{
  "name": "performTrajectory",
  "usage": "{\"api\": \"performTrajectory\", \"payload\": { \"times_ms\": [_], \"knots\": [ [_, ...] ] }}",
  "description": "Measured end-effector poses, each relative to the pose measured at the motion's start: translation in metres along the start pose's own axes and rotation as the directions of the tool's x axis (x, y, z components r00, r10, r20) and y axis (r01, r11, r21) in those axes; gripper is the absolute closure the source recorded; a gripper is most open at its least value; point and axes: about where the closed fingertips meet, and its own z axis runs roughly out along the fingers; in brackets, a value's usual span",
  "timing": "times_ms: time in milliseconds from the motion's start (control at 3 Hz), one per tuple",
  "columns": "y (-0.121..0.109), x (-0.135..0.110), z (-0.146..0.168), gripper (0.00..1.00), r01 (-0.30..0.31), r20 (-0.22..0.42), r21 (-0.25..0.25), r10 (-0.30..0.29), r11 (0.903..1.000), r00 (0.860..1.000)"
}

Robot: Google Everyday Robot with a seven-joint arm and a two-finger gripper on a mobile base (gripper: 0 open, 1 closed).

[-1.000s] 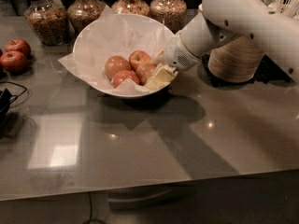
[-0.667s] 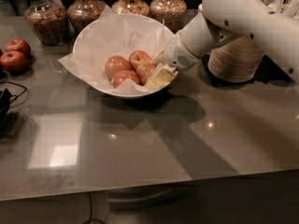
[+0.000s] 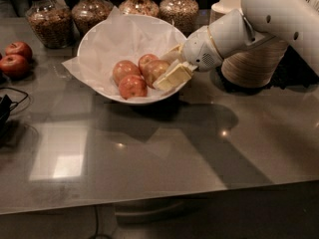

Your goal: Pick apple from white bowl

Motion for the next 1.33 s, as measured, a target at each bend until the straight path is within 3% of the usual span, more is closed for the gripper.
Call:
{"api": "performTrajectory", "payload": {
  "times_ms": [333,667,1000,1333],
  "knots": [
    [0.015,-0.040,-0.026,1.00,0.047,0.149,-0.025,-0.043,0.9986,0.988],
    [0.031,-0.074,-0.047,1.00,0.098,0.235,-0.045,-0.085,0.9942,0.968],
    [0.051,-0.102,-0.060,1.00,0.160,0.250,-0.074,-0.137,0.9843,0.958],
    [0.082,-0.108,-0.069,1.00,0.215,0.176,-0.083,-0.198,0.9730,0.964]
  ]
}}
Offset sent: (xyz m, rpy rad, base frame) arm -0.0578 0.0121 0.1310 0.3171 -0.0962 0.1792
